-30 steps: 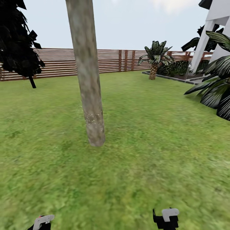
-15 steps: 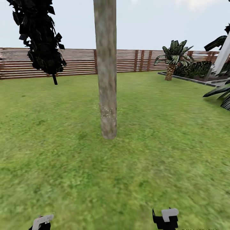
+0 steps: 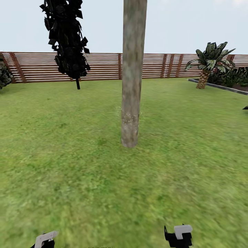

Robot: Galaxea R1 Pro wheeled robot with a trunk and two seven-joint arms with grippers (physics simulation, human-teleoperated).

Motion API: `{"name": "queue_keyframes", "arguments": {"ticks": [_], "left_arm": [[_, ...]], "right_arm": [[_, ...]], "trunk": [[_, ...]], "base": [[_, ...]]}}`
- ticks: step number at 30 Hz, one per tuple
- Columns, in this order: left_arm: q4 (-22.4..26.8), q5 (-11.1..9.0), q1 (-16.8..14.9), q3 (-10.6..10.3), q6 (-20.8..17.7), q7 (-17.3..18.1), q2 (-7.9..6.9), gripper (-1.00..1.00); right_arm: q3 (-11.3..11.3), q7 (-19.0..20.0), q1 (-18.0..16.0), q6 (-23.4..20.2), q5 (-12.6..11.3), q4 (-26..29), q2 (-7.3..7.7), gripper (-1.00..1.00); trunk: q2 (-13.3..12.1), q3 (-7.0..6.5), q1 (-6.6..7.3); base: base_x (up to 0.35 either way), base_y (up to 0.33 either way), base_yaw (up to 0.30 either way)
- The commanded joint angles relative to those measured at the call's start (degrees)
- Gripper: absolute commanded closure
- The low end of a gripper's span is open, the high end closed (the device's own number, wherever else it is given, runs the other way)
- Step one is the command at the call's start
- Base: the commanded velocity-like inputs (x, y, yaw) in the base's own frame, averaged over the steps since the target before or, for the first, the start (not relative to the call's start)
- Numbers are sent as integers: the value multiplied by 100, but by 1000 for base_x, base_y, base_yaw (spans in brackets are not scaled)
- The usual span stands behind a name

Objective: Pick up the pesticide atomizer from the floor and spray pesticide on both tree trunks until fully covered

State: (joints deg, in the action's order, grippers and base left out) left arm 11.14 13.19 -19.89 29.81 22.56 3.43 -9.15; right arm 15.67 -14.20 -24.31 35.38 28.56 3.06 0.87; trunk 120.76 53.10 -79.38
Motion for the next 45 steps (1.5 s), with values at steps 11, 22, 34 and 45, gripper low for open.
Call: {"name": "queue_keyframes", "arguments": {"ticks": [11,22,34,45], "left_arm": [[-6,22,-6,52,11,26,1,100],[-6,-1,-6,52,11,26,1,100],[-65,-1,-6,52,13,26,1,100],[-68,-1,-6,52,11,26,1,100]], "right_arm": [[23,-31,-3,12,62,-7,1,-100],[23,-32,-3,12,62,-7,1,-100],[23,-30,-3,12,67,-7,1,-100],[23,-30,-3,12,70,-7,1,-100]], "trunk": [[-279,-121,155],[-279,-121,155],[-279,-121,155],[-279,-121,155]], "base": [[0,0,281],[0,0,281],[0,0,281],[0,0,281]]}}
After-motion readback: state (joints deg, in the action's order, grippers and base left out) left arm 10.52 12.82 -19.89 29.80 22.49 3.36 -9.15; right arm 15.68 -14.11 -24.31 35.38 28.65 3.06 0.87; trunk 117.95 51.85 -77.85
